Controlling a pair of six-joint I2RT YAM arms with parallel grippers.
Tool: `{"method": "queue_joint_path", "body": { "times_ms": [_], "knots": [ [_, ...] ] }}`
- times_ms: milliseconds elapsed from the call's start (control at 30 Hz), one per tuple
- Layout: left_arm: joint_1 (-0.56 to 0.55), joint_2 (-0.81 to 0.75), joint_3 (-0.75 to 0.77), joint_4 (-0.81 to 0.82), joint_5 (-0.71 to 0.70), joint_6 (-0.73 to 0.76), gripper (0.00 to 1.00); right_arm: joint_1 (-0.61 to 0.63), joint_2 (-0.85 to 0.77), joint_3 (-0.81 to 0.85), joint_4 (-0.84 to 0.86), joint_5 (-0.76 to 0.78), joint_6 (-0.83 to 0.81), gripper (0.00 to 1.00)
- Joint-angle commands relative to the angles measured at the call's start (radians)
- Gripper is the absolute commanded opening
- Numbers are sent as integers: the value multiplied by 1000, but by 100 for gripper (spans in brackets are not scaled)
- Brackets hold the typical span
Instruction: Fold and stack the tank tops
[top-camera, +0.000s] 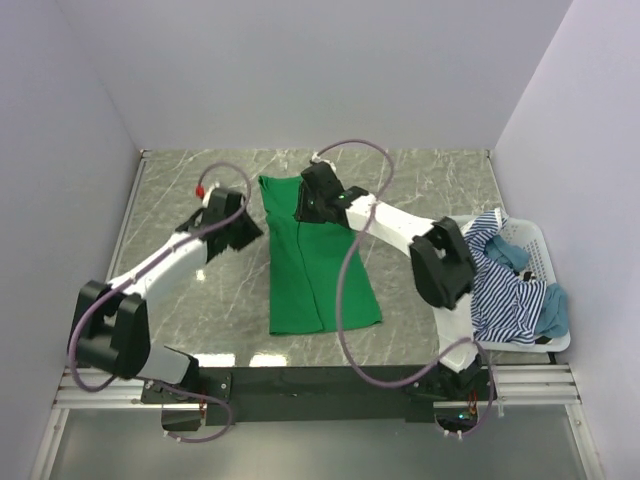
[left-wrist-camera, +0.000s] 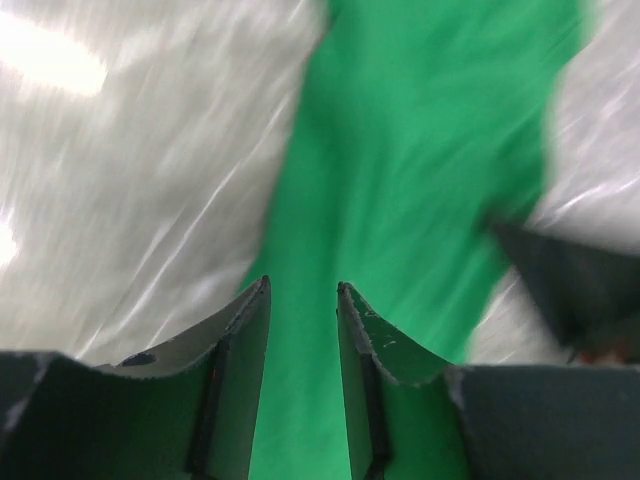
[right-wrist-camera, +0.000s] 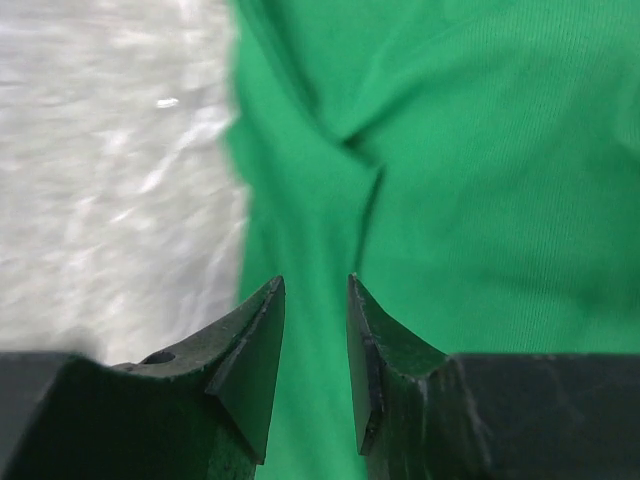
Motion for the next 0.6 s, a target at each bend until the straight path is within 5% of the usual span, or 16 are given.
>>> {"method": "queue_joint_path", "body": {
  "times_ms": [0, 200, 367, 567],
  "knots": [
    [-24, -118, -148, 40, 56, -53, 39, -31, 104, 118, -47, -59, -66, 39],
    [-113, -233, -377, 60, 115, -134, 45, -62, 262, 250, -53, -127, -84, 41],
    [-160, -278, -440, 22, 127, -151, 57, -68, 296, 281, -33, -147, -71, 44],
    [-177, -322, -480, -37, 155, -169, 58, -67, 279, 255, -1, -157, -42, 44]
  ]
}}
